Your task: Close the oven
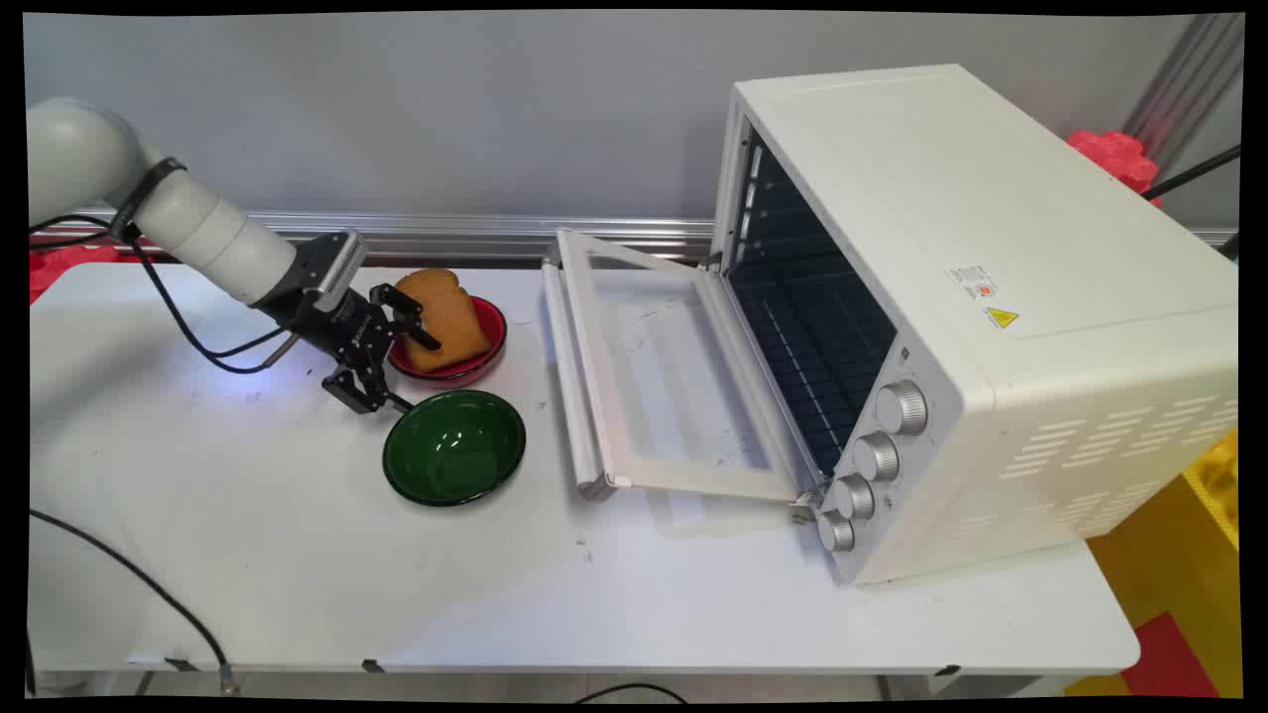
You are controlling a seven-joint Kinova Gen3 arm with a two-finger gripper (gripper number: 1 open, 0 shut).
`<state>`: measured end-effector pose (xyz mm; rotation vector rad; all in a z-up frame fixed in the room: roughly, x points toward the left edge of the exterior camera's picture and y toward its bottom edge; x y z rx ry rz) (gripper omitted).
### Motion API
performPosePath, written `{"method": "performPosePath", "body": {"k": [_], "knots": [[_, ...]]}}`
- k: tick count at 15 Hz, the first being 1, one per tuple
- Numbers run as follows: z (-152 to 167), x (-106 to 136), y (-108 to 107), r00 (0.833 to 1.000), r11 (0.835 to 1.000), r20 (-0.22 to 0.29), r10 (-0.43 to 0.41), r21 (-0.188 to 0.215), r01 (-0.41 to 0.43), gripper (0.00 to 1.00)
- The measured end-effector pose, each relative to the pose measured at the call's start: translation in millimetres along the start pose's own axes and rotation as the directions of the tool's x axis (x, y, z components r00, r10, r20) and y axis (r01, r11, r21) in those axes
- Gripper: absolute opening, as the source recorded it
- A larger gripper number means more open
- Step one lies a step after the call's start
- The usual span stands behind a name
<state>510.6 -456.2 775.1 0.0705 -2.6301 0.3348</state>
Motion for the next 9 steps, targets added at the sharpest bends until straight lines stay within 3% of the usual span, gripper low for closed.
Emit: {"method": "performPosePath", "body": {"k": [5, 9], "knots": [[-20.9, 8.2, -2.2, 1.0, 1.0, 0.01, -0.011, 0.0, 0.011, 1.0], [-59.2, 20.5, 0.9, 0.998, 0.998, 0.035, -0.056, 0.003, 0.056, 1.0]]}}
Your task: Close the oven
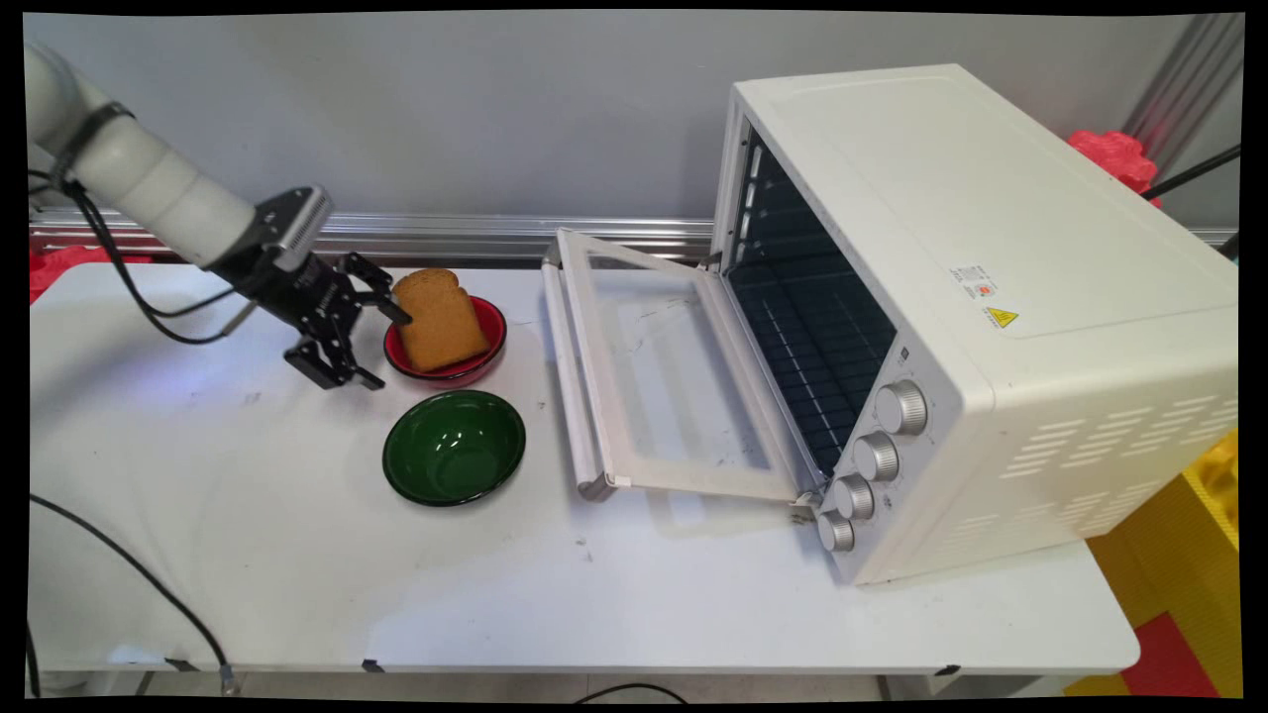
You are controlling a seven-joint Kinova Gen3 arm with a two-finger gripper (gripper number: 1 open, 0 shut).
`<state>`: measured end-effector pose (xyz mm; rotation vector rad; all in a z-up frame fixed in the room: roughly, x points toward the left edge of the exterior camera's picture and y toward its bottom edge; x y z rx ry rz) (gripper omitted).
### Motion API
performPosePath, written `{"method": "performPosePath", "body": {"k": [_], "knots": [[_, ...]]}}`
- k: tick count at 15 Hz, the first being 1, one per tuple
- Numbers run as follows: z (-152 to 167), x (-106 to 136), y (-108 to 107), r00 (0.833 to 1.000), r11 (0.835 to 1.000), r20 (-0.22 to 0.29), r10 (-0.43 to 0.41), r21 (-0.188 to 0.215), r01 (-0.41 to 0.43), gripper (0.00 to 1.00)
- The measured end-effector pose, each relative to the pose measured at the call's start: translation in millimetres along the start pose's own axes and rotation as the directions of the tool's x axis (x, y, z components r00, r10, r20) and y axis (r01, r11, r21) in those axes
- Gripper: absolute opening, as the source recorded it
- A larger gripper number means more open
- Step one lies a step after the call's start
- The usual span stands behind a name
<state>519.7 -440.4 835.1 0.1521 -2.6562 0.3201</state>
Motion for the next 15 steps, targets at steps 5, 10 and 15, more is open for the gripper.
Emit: {"method": "performPosePath", "body": {"k": [5, 10, 15], "knots": [[-39.7, 21.5, 8.7, 0.994, 0.994, 0.013, -0.106, -0.005, 0.106, 1.0], [-53.8, 49.0, 17.8, 0.969, 0.969, -0.008, -0.245, -0.017, 0.245, 1.0], [-50.3, 72.2, 23.2, 0.927, 0.927, -0.037, -0.374, -0.016, 0.374, 1.0]]}}
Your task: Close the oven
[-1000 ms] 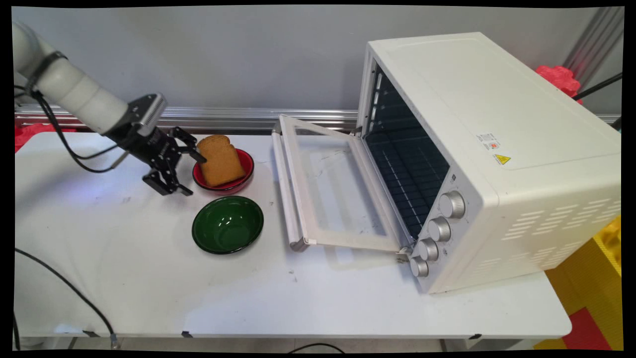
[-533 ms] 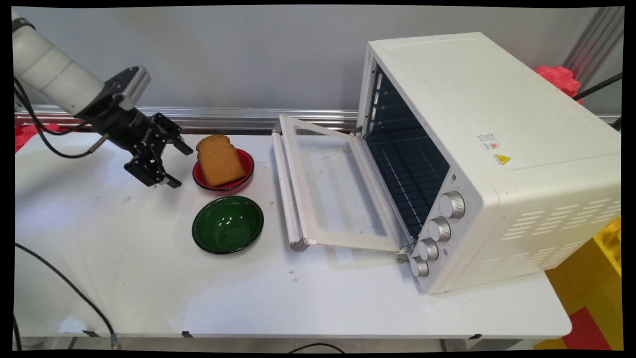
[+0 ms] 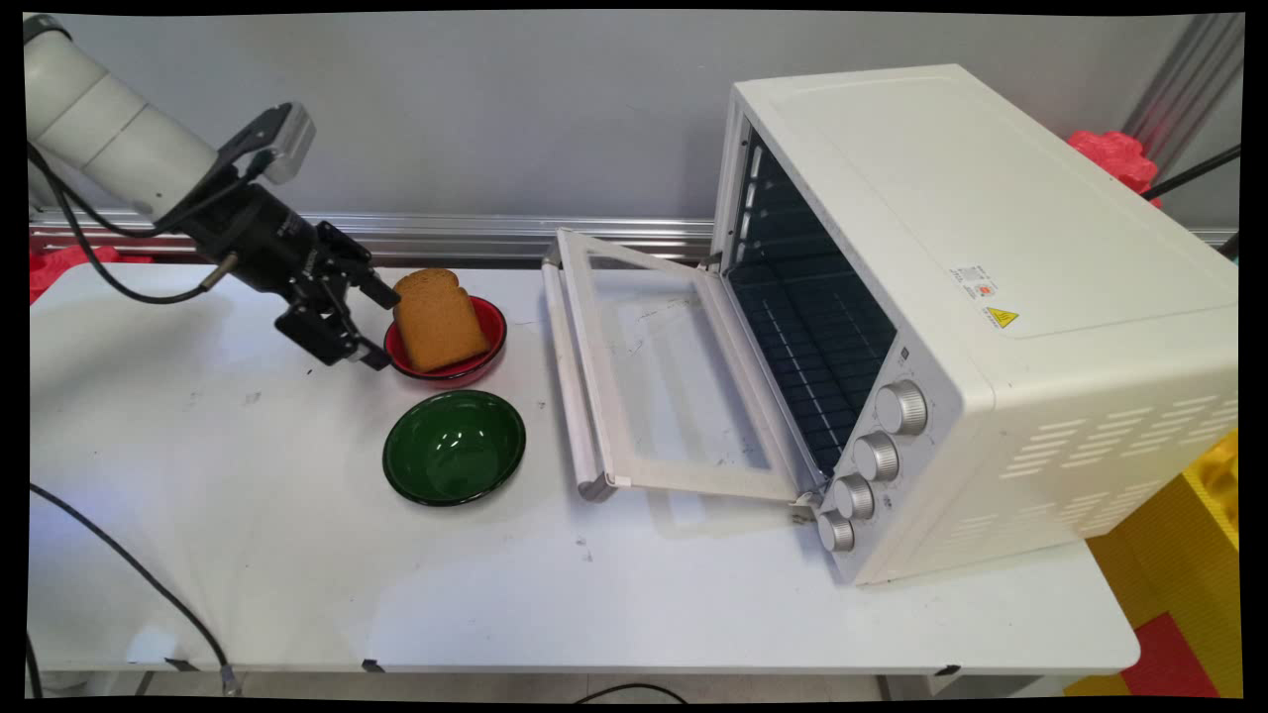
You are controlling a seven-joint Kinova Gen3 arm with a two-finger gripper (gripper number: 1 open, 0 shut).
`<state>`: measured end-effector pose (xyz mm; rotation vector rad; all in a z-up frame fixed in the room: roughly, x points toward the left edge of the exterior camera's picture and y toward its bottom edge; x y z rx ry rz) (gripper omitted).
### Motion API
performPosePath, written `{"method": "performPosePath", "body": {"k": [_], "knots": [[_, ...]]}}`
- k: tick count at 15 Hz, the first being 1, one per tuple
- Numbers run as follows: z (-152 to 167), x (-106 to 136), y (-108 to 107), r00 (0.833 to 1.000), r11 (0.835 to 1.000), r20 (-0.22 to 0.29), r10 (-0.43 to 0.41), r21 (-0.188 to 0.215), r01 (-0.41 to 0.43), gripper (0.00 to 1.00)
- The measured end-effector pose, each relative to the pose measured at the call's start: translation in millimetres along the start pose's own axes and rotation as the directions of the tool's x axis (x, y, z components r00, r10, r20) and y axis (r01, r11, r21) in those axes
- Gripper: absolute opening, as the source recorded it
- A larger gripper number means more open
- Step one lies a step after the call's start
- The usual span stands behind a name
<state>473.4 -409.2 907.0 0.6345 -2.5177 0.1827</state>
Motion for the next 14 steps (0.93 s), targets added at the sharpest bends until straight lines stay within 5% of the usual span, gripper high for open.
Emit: {"method": "performPosePath", "body": {"k": [6, 7, 14], "knots": [[11.4, 18.0, 9.7, 0.992, 0.993, -0.033, -0.121, 0.004, 0.121, 1.0], [12.0, 18.9, 10.3, 0.991, 0.992, -0.034, -0.13, 0.005, 0.13, 0.0], [16.4, 21.2, 8.9, 0.987, 0.987, -0.026, -0.159, 0.009, 0.159, 0.0]]}}
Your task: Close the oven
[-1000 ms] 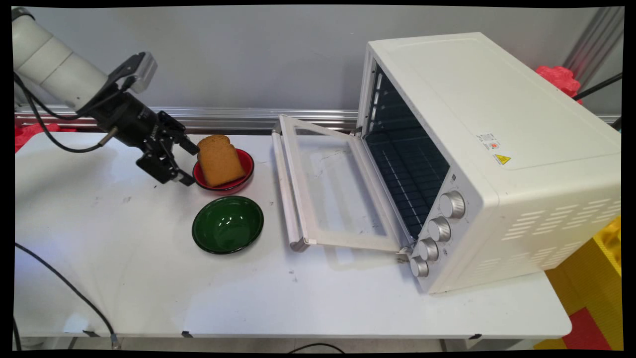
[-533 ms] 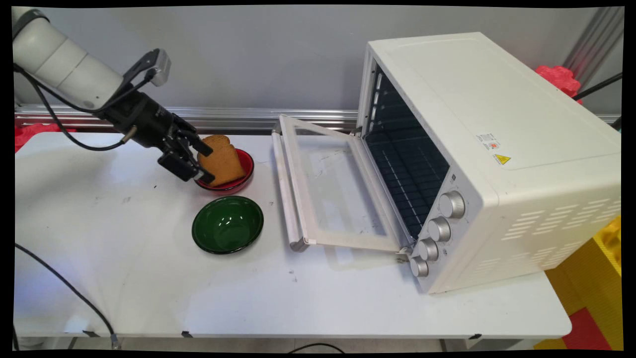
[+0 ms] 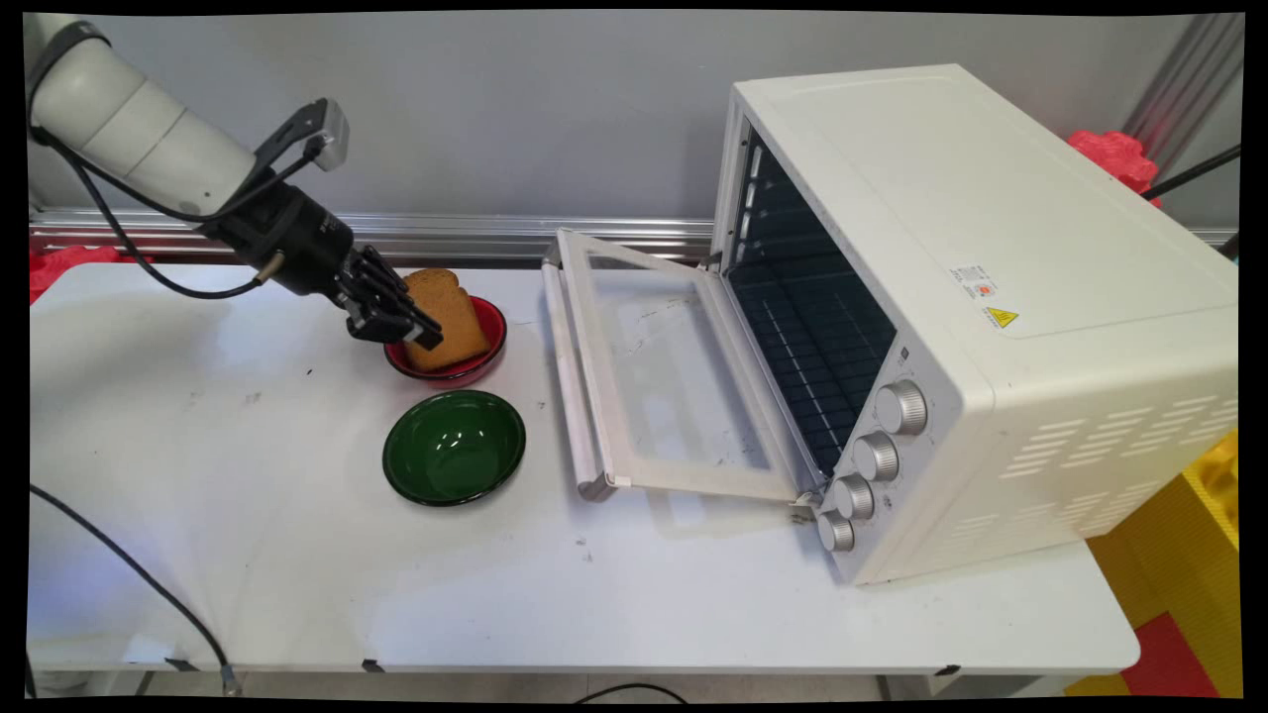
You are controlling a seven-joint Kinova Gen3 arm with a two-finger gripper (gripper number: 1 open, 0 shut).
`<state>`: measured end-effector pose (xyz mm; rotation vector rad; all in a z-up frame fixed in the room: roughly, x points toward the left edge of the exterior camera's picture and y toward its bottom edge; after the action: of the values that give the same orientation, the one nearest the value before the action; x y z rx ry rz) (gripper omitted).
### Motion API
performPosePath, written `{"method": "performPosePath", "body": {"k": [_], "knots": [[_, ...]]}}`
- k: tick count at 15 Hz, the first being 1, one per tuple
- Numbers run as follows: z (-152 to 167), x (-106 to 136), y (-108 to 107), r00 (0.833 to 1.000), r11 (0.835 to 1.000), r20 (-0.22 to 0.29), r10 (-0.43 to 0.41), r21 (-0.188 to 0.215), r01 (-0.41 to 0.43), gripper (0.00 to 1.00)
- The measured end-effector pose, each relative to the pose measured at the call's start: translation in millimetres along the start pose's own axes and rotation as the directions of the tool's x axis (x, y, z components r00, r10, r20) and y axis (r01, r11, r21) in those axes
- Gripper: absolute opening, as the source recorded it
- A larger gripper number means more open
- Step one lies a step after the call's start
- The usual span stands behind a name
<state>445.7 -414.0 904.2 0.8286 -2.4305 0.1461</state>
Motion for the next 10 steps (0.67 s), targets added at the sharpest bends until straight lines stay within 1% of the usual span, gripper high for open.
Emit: {"method": "performPosePath", "body": {"k": [5, 10], "knots": [[13.7, -1.5, -3.9, 1.0, 1.0, -0.019, 0.001, -0.01, -0.002, 0.0], [38.3, -7.0, -7.6, 0.999, 1.0, -0.043, 0.012, -0.024, -0.013, 0.0]]}}
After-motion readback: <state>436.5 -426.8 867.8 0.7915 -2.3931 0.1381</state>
